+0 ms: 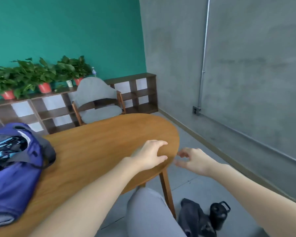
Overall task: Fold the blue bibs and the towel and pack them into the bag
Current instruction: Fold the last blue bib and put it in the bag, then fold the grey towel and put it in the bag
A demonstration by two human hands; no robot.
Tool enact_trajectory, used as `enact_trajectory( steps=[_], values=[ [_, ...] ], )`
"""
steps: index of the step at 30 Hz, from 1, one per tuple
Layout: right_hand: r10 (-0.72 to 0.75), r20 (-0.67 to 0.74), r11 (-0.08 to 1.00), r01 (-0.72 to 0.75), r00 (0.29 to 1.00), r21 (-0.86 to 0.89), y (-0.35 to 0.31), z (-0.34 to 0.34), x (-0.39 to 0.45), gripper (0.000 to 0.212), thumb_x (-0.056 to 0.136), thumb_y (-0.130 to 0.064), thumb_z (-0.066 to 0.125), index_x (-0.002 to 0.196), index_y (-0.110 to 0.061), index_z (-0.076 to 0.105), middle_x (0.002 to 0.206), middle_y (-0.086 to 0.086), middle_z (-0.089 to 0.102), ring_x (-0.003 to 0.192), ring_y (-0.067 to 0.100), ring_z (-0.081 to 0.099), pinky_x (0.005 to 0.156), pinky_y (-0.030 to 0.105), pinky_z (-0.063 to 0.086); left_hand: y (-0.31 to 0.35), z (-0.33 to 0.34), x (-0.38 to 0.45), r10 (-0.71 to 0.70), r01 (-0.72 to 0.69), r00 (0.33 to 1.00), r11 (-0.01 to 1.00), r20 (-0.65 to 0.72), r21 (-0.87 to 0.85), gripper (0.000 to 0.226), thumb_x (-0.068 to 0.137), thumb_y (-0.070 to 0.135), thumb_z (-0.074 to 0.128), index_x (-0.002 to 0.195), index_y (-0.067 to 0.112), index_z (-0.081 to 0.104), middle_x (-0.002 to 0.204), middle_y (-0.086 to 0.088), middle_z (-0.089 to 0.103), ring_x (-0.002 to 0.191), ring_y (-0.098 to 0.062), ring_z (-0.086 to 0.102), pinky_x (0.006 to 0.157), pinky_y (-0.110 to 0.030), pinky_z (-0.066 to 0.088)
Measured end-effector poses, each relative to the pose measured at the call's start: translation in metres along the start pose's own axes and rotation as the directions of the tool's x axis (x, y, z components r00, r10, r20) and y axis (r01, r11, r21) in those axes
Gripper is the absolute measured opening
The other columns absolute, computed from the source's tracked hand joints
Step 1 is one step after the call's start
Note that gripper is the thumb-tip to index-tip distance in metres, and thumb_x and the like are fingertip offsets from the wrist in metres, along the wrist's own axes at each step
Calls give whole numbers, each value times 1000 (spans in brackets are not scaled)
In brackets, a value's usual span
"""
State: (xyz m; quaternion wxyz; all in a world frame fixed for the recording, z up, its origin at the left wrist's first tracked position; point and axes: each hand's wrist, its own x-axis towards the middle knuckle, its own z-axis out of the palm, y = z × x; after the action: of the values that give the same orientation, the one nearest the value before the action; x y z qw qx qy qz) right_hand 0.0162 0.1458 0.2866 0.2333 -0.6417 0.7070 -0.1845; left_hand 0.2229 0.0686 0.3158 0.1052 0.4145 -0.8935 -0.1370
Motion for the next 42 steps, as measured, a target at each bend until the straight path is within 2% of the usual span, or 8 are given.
enact_trajectory(
  steps=[10,16,20,23,28,32,36,42],
  values=[
    [338,126,938,-345,933,38,173,56,-12,54,87,-62,60,127,-26,58,119,-8,61,106,16,59,93,32,48,64,175,65,118,-125,949,992,291,5,51,98,34,59,147,28,47,145,1,53,129,-26,54,103,-40,46],
    [431,291,881,-469,854,70,245,136,5,22,84,-51,62,84,-30,55,90,-6,60,88,20,58,79,37,52,38,269,81,-31,-7,872,997,489,76,47,96,34,60,141,24,49,138,-5,58,120,-33,59,93,-41,50],
    [468,424,833,-547,776,83,279,191,17,23,82,-45,63,74,-29,48,81,-7,54,75,17,51,64,29,43,13,319,92,-130,62,796,989,591,133,45,97,32,59,138,19,49,136,-10,58,118,-36,60,91,-41,49],
    [472,496,811,-579,729,79,300,229,25,21,85,-43,64,98,-27,57,97,-5,60,91,19,59,76,29,49,0,355,95,-128,23,751,986,648,168,38,98,32,59,131,16,50,129,-12,60,113,-38,62,86,-42,50],
    [476,566,769,-630,673,103,329,276,49,56,88,-42,64,139,-25,53,132,0,59,113,20,58,93,32,49,-25,418,99,-153,89,690,988,708,127,43,99,35,59,135,17,45,126,-11,59,110,-37,62,79,-42,48],
    [442,587,773,-620,679,135,344,302,69,60,88,-41,67,144,-26,52,144,1,55,126,21,55,104,33,45,-48,456,99,-254,268,666,959,702,92,52,98,32,61,145,21,41,135,-12,52,120,-37,57,94,-46,49],
    [401,629,790,-599,666,131,351,320,85,63,86,-42,71,145,-31,52,144,3,50,121,23,56,105,34,43,-62,484,94,-352,459,533,884,770,86,63,92,33,69,150,29,43,144,-16,37,130,-40,49,107,-44,41],
    [384,599,790,-586,703,182,344,329,89,61,89,-19,66,148,-22,50,148,3,51,126,22,56,103,25,39,-66,499,97,-352,536,359,836,865,118,62,76,27,76,136,19,59,133,-14,53,117,-34,56,99,-41,51]
  ],
)
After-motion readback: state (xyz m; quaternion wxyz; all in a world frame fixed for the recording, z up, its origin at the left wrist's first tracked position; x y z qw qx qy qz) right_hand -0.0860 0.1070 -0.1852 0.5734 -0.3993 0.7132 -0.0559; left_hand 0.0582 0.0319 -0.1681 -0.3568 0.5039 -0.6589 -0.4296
